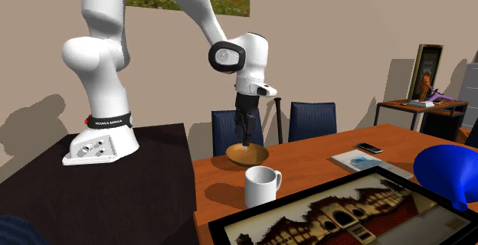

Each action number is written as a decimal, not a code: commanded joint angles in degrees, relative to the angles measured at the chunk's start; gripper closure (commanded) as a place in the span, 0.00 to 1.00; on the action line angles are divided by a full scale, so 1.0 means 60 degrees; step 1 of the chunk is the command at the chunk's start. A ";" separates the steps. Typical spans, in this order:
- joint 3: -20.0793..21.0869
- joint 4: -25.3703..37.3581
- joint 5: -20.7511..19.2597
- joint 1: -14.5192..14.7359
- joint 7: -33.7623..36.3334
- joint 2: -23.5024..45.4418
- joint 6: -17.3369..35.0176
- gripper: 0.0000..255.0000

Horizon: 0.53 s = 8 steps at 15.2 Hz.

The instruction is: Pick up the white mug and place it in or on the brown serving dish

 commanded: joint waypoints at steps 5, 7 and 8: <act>0.0140 0.1569 0.0520 -0.0580 -0.0785 0.2332 0.0775 0.00; 0.0187 0.1940 0.0593 -0.0720 -0.0914 0.2794 0.0871 0.00; 0.0211 0.1951 0.0618 -0.0743 -0.0931 0.2908 0.0976 0.00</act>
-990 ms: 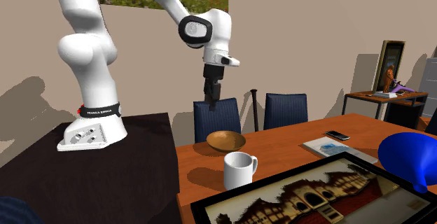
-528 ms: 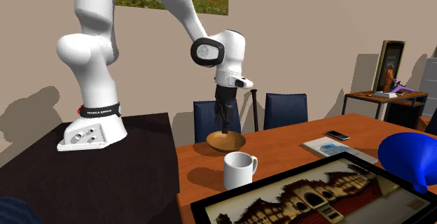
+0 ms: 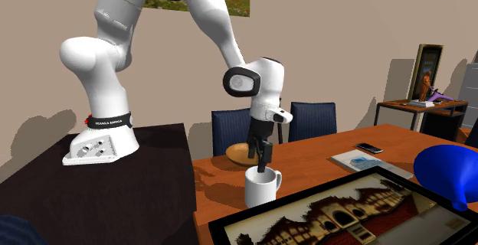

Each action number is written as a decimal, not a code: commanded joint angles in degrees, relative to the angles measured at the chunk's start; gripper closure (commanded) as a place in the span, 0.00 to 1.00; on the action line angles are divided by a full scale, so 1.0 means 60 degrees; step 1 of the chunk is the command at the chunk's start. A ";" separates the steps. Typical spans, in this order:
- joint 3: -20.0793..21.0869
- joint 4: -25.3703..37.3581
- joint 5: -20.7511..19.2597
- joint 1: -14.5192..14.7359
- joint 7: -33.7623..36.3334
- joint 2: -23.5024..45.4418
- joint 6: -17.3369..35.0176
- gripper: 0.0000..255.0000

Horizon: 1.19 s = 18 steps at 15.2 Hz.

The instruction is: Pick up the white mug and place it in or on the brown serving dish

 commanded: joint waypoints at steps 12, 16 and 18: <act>0.0192 0.0229 0.0193 -0.0189 -0.0139 0.0982 0.0757 0.00; 0.0192 0.0228 0.0192 -0.0189 -0.0139 0.0980 0.0756 1.00; 0.0192 0.0228 0.0192 -0.0189 -0.0139 0.0980 0.0756 1.00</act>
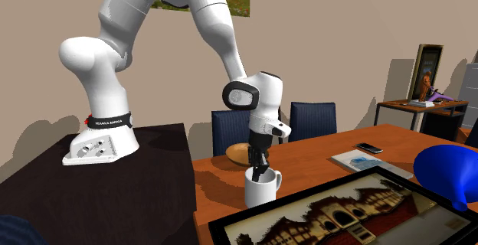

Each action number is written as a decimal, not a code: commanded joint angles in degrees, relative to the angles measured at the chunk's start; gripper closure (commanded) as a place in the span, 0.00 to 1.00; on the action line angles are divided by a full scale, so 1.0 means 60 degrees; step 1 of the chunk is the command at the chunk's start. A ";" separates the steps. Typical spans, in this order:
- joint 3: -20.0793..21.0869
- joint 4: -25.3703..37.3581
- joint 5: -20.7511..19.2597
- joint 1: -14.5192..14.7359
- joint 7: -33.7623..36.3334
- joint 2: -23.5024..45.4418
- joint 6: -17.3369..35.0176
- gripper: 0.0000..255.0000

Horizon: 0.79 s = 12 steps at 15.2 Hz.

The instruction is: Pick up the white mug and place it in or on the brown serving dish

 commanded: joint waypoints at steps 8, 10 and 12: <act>-0.0054 -0.0091 -0.0045 0.0042 0.0021 -0.0263 -0.0171 1.00; -0.0108 -0.0170 -0.0095 0.0085 0.0045 -0.0524 -0.0352 1.00; -0.0162 -0.0244 -0.0147 0.0127 0.0070 -0.0783 -0.0536 1.00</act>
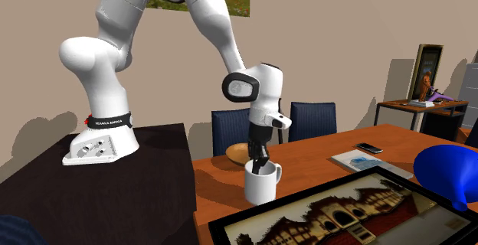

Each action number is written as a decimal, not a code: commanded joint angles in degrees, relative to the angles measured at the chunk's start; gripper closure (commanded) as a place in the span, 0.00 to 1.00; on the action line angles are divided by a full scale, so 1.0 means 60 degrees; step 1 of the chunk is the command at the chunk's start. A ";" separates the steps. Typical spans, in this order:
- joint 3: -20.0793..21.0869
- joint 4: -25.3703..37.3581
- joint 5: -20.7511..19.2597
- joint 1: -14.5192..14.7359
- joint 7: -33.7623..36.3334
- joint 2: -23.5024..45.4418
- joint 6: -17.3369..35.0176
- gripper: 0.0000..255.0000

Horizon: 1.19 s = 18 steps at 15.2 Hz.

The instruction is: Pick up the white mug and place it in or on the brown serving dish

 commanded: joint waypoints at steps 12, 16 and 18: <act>-0.0316 -0.0274 -0.0387 0.0242 0.0198 -0.1614 -0.1326 1.00; -0.0390 -0.0293 -0.0513 0.0298 0.0264 -0.2078 -0.1763 1.00; -0.0337 -0.0377 -0.0559 0.0474 0.0520 -0.2272 -0.1879 1.00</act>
